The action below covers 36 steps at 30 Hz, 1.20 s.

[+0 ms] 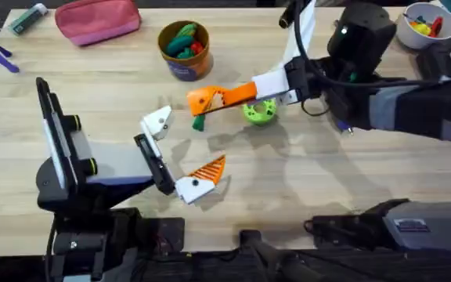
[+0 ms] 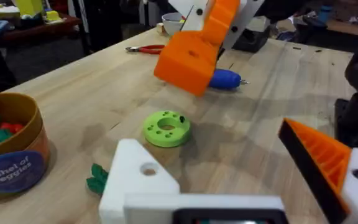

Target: Pick up the gripper from the table and insert it into the empty holder that is missing its gripper. Then pick up a screw, insert it into the mounting hole, and use the screwdriver to tighten it. Finally, clean up the table by picking up the vegetable and placing it into the bucket.

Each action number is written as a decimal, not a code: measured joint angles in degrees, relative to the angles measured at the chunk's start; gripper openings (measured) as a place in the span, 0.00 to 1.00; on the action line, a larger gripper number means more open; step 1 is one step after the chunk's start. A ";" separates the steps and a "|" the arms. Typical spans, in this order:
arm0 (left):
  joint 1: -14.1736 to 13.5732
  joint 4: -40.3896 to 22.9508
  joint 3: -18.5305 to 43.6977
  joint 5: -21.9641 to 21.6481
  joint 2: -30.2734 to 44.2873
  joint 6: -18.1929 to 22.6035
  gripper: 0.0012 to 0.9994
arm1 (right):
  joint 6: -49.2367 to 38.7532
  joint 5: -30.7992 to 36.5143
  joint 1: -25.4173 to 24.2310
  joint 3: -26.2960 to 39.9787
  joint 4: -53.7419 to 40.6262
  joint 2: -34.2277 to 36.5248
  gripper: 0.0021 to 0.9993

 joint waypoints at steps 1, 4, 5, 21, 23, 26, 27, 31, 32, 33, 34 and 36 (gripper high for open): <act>0.00 0.00 0.00 0.00 0.01 0.00 0.99 | 1.51 -0.63 0.00 -0.01 3.24 0.65 0.01; 0.00 0.00 0.00 0.00 0.02 0.00 0.99 | 7.15 -2.34 0.00 -0.02 13.53 2.53 0.01; 0.00 0.00 0.00 0.00 0.00 0.00 0.99 | 8.97 -2.73 0.00 -0.02 15.36 3.05 0.01; 0.00 0.00 0.00 0.00 0.00 0.00 0.99 | 22.25 -6.62 0.47 -0.02 16.67 14.06 0.01; 0.00 0.00 0.00 0.00 0.01 0.00 0.99 | 23.30 -6.62 0.97 -0.02 16.67 14.13 0.01; 0.00 0.01 0.00 0.00 0.00 0.00 0.99 | 24.13 -6.64 1.79 0.01 16.71 14.17 0.01; 0.00 0.01 0.00 0.00 0.00 0.00 0.99 | 24.34 -6.64 2.10 0.12 16.67 14.19 0.01; 0.00 0.00 0.00 0.00 0.00 0.00 0.99 | 24.48 -6.70 3.21 1.11 16.69 14.24 0.01; 0.00 0.00 0.00 0.00 0.02 0.00 0.99 | 24.50 -6.70 3.40 1.41 16.69 14.22 0.01; 0.00 0.00 0.00 0.00 0.00 0.00 0.99 | 24.50 -6.74 3.58 1.73 16.70 14.23 0.01; 0.00 0.00 0.00 0.00 0.02 0.00 0.99 | 24.50 -6.72 3.69 2.00 16.69 14.22 0.01; 0.00 0.01 0.00 0.00 0.00 0.00 0.99 | 24.48 -6.52 3.81 2.55 16.77 14.37 0.01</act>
